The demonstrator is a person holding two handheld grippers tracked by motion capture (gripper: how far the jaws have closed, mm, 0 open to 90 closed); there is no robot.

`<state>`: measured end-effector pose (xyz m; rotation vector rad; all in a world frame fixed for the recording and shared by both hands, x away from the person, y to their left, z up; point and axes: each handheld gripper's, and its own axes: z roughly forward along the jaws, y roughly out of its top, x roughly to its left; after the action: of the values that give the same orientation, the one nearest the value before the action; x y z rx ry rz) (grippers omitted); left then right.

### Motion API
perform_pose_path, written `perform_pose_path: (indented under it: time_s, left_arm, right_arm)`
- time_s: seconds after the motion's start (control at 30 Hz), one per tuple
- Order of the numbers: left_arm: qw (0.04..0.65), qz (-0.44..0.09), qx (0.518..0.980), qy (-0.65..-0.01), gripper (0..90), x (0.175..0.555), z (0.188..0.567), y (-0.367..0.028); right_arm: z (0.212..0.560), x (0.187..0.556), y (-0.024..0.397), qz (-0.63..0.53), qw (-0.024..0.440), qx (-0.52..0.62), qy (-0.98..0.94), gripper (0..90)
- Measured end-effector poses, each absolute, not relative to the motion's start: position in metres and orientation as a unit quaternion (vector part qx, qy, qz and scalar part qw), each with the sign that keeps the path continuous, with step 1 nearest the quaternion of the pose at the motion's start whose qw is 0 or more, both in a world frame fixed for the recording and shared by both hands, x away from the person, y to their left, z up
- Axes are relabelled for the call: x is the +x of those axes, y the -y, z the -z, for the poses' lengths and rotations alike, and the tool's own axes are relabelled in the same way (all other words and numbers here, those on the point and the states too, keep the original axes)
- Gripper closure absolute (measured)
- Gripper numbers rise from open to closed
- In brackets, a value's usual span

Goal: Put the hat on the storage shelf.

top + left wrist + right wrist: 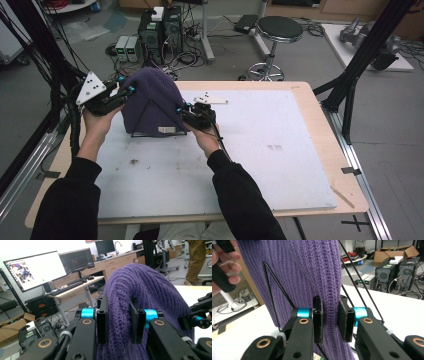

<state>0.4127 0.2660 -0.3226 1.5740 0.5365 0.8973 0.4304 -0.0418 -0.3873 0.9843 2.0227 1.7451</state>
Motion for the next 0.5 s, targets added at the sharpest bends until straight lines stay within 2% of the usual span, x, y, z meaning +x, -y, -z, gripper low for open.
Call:
perform_pose_path:
  time_s: [0.17, 0.37, 0.4, 0.43, 0.47, 0.5]
  left_arm:
    - [0.591, -0.378, 0.672, -0.234, 71.9, 0.412, 0.327, -0.268]
    - [0.596, -0.368, 0.667, -0.254, 66.7, 0.412, 0.336, -0.269]
    - [0.599, -0.367, 0.664, -0.256, 65.5, 0.411, 0.337, -0.269]
    - [0.603, -0.367, 0.66, -0.258, 63.6, 0.411, 0.338, -0.269]
    - [0.607, -0.366, 0.655, -0.261, 60.9, 0.411, 0.338, -0.269]
    - [0.613, -0.364, 0.648, -0.267, 53.4, 0.411, 0.338, -0.269]
  right_arm:
    - [0.387, 0.43, 0.042, -0.599, 0.164, 0.34, -0.706, 76.8]
    - [0.386, 0.432, 0.046, -0.592, 0.173, 0.338, -0.711, 75.1]
    - [0.386, 0.434, 0.047, -0.591, 0.168, 0.341, -0.711, 72.3]
    - [0.387, 0.434, 0.048, -0.592, 0.164, 0.344, -0.711, 65.4]
    - [0.387, 0.435, 0.049, -0.593, 0.154, 0.348, -0.709, 52.6]
    - [0.387, 0.436, 0.052, -0.592, 0.144, 0.361, -0.706, 36.7]
